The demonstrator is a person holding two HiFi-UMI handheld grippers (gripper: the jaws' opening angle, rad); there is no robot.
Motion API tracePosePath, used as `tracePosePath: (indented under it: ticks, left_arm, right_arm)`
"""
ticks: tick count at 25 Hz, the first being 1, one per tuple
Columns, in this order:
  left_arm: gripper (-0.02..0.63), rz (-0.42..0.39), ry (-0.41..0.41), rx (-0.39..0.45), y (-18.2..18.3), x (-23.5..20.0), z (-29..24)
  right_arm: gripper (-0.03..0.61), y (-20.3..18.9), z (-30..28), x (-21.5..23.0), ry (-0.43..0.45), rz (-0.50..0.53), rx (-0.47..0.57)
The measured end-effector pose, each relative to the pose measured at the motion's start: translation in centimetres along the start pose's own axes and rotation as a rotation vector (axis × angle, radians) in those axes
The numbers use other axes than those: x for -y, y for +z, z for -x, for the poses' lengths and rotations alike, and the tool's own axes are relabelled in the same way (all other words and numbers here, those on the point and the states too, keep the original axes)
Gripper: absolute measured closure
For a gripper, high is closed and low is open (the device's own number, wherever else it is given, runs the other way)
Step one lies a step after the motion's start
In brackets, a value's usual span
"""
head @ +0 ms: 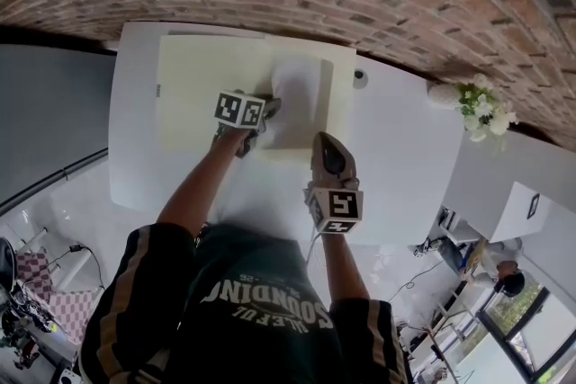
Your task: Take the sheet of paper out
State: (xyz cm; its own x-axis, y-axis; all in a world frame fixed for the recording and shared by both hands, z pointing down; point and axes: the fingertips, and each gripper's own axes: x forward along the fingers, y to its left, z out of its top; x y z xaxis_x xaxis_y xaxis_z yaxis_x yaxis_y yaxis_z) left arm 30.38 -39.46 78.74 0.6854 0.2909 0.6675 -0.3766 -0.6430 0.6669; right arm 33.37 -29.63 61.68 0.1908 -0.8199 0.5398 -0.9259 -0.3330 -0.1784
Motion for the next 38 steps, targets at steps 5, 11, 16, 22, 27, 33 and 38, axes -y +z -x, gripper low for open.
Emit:
tracePosePath:
  ticks: [5, 11, 16, 22, 27, 33, 38]
  left_arm:
    - [0.530, -0.048, 0.029, -0.035, -0.1, 0.0, -0.7]
    - [0.601, -0.091, 0.070, -0.065, 0.0, -0.5, -1.1]
    - [0.603, -0.094, 0.074, -0.054, 0.1, -0.6, -0.7]
    - [0.603, -0.090, 0.079, -0.043, 0.3, -1.2, 0.3]
    - [0.603, -0.089, 0.090, -0.031, 0.6, -1.9, 1.4]
    - [0.603, -0.075, 0.106, -0.022, 0.5, -3.0, 2.8]
    - [0.603, -0.079, 0.121, -0.010, 0.4, -3.9, 4.1]
  right_arm:
    - [0.578, -0.3, 0.0, 0.2, -0.007, -0.009, -0.002]
    - [0.578, -0.3, 0.4, 0.1, -0.014, -0.013, -0.003]
    - [0.578, -0.3, 0.7, 0.2, -0.019, -0.011, -0.002]
    - [0.578, -0.3, 0.9, -0.4, -0.013, -0.013, 0.001]
    - [0.578, -0.3, 0.8, -1.2, -0.002, -0.012, 0.004]
    - [0.578, -0.1, 0.8, -1.8, 0.007, -0.002, 0.006]
    - [0.578, 0.2, 0.9, -2.3, 0.011, 0.003, 0.015]
